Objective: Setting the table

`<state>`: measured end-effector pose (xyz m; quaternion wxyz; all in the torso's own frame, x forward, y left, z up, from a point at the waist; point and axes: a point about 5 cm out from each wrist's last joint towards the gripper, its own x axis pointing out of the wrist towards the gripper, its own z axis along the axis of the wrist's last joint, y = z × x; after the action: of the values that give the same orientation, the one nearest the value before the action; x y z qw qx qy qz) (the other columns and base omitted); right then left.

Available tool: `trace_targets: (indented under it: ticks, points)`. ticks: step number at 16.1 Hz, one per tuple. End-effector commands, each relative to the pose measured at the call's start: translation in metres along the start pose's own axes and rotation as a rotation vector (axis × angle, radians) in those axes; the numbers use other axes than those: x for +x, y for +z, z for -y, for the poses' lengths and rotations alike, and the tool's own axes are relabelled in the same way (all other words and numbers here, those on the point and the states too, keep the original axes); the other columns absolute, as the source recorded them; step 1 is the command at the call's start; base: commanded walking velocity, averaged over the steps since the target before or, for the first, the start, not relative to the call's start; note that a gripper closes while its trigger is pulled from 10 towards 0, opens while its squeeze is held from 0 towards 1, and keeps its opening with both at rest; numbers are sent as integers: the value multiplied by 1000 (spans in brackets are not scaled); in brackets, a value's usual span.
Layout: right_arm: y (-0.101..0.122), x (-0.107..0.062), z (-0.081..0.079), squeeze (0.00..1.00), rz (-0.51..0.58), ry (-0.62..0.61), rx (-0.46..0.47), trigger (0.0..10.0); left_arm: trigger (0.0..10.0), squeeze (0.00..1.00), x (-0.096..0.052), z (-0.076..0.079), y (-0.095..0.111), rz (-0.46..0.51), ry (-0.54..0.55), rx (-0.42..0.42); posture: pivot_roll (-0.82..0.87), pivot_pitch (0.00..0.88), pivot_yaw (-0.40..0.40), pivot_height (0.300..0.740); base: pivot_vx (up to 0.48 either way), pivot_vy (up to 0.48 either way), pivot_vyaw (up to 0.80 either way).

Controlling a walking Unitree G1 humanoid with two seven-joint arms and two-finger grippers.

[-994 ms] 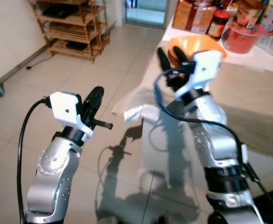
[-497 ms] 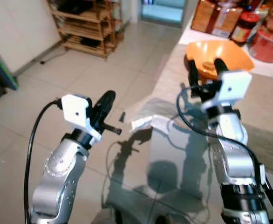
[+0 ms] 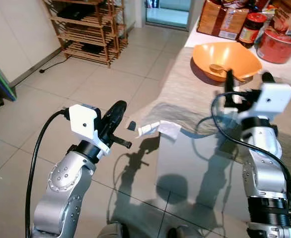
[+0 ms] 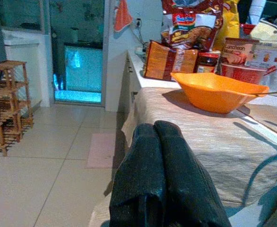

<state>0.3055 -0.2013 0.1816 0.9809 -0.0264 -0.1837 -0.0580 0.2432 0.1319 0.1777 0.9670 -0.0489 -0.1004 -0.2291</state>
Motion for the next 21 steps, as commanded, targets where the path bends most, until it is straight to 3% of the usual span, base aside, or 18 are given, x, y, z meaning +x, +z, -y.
trace_targets:
  ticks: [1,6,13,14,21]
  points:
    - [2,5,2,0,23,4,10,10000,10000,0,-1,3,3,5,-20,-3,-35,135,52,740,0,0,0]
    - [3,21,-10,0,54,99,23,10000,10000,0,-5,7,5,-3,-27,-9,-23,158,62,740,0,0,0]
    - [-12,19,1,0,2,33,28,10000,10000,0,-10,8,4,-19,-22,-14,-18,171,60,740,0,0,0]
    - [-13,20,-1,0,5,37,27,0,10000,0,-9,9,3,-21,-23,-16,-18,170,59,740,0,0,0]
    - [-11,24,-7,0,22,59,36,0,10000,0,-9,10,4,-18,-21,-18,-17,169,56,740,0,0,0]
